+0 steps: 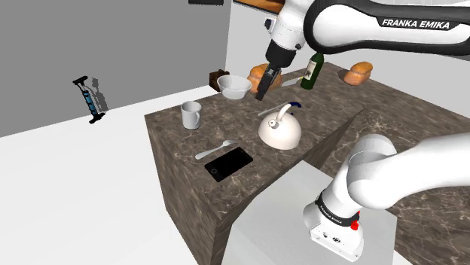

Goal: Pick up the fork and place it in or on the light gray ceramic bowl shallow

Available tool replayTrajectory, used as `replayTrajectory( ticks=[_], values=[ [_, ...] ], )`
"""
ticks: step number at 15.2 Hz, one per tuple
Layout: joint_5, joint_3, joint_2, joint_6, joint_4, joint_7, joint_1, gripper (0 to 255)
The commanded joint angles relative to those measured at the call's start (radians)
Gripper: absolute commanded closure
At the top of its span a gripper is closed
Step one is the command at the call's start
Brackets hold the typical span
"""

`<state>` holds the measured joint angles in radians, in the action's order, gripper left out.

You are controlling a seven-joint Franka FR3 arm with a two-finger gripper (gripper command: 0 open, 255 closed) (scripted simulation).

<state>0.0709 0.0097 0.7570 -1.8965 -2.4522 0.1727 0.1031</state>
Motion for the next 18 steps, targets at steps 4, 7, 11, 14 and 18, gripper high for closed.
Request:
replayTrajectory(
  ticks=[4, 7, 11, 14, 18],
  values=[
    [0.022, -0.041, -0.095, -0.194, -0.084, 0.203, 0.08, 0],
    [0.032, -0.066, -0.166, -0.308, -0.122, 0.324, 0.127, 0],
    [0.041, -0.098, -0.274, -0.46, -0.16, 0.487, 0.191, 0],
    [0.042, -0.123, -0.365, -0.571, -0.179, 0.613, 0.24, 0],
    [0.029, -0.154, -0.495, -0.716, -0.194, 0.791, 0.308, 0]
  ],
)
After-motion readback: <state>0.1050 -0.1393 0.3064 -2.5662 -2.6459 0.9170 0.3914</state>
